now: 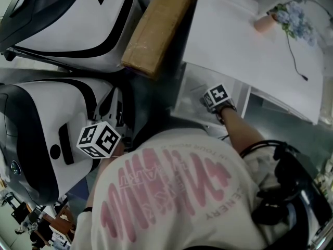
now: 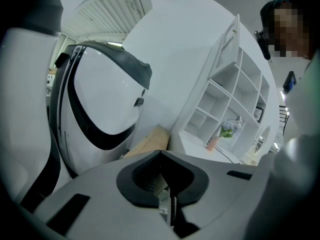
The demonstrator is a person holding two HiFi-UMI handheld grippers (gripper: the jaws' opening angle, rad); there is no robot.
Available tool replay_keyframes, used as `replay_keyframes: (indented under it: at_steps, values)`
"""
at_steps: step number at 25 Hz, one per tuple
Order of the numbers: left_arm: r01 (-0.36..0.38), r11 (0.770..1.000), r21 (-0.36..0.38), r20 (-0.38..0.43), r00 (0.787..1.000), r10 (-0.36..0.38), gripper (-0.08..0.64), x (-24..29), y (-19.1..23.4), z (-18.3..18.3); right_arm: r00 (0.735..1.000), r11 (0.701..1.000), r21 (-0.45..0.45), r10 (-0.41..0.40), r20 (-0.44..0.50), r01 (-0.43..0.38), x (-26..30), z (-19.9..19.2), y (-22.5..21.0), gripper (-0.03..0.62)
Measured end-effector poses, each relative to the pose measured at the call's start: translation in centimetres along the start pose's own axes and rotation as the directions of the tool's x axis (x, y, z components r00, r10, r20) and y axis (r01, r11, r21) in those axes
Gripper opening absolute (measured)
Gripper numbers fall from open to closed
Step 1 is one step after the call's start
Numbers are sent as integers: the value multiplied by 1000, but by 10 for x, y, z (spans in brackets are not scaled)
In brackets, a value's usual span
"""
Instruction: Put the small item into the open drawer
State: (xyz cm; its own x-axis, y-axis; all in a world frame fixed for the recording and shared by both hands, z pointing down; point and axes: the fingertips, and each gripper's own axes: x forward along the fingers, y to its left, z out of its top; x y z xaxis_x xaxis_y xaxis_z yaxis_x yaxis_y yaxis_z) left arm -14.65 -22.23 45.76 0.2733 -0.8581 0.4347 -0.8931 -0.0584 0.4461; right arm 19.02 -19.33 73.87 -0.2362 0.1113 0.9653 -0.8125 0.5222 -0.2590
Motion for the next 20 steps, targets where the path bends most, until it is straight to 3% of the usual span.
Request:
replay_keyframes:
  at_steps: [20]
  values:
    - [-17, 1000, 0, -4, 1000, 17, 29, -2, 1, -3, 1000, 1000, -24, -19, -2, 19, 4, 0, -3, 235]
